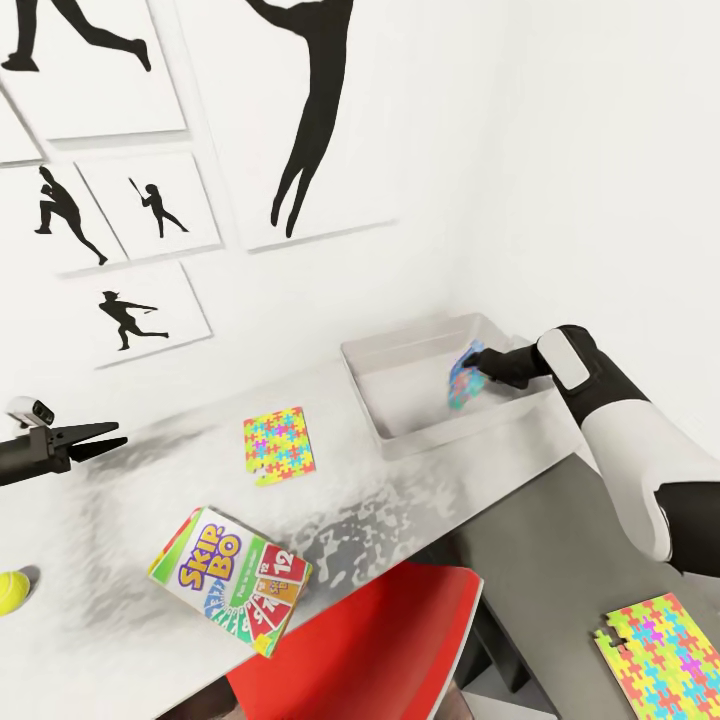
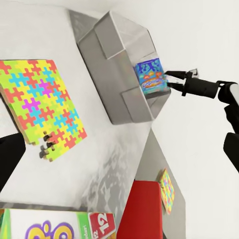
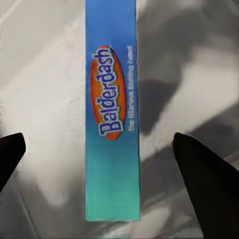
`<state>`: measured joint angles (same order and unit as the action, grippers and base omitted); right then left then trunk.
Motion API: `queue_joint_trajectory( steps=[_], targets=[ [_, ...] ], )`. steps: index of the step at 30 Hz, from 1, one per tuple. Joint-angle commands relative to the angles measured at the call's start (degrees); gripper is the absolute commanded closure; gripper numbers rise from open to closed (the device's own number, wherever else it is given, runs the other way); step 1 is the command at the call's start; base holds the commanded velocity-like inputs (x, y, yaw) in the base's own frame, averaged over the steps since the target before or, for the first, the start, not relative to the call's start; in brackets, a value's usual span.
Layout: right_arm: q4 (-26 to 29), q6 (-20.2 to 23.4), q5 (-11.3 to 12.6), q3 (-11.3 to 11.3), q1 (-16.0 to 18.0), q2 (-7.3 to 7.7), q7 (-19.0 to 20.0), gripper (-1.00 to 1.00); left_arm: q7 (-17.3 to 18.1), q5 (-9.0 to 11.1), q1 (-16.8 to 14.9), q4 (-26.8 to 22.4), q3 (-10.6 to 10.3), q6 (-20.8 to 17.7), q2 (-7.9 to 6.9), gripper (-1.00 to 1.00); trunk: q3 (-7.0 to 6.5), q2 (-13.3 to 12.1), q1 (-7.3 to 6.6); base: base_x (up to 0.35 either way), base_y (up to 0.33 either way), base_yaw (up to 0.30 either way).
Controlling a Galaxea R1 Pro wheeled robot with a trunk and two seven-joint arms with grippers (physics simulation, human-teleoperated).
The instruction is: Put all the toys in the child's room - the three board games (two on the bed and one on the table), the two jigsaw puzzles on the table, and the tennis ball on the table - inside the toy box on the table in the child's room.
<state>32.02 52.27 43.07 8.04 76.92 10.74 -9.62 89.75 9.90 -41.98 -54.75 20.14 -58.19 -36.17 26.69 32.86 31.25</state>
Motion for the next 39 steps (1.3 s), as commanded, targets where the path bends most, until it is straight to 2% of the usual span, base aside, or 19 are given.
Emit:
queue_joint_trajectory(
  steps=[1, 14, 23, 32, 39],
  targets=[
    [0.06, 0.04, 0.61, 0.40, 0.06, 0.08, -0.49, -1.00, 0.25, -0.06, -0.03, -0.01, -0.01, -0.61, -0.02, -1.00, 0.07, 0.07, 0.02, 0.000, 0.000, 0.000],
    [0.06, -0.14, 0.52, 0.52, 0.37, 0.16, -0.59, -1.00, 0.25, -0.06, -0.03, -0.01, -0.01, -0.61, -0.05, -1.00, 0.07, 0.07, 0.02, 0.000, 0.000, 0.000],
    [0.48, 0.06, 0.53, 0.43, 0.68, 0.08, -3.16, -1.00, 0.25, -0.07, -0.05, -0.01, -0.01, -0.61, -0.06, -1.00, 0.07, 0.07, 0.02, 0.000, 0.000, 0.000],
    [0.91, 0.48, 0.60, 0.39, 1.85, -0.32, -3.58, -1.00, 0.25, -0.09, -0.04, -0.01, -0.02, -0.61, -0.04, -1.00, 0.07, 0.07, 0.02, 0.000, 0.000, 0.000],
    [3.44, 0.72, 0.61, 0.39, 2.08, -0.61, -3.68, -1.00, 0.25, -0.12, -0.03, -0.01, -0.06, -0.57, -0.04, -1.00, 0.07, 0.07, 0.02, 0.000, 0.000, 0.000]
  ],
)
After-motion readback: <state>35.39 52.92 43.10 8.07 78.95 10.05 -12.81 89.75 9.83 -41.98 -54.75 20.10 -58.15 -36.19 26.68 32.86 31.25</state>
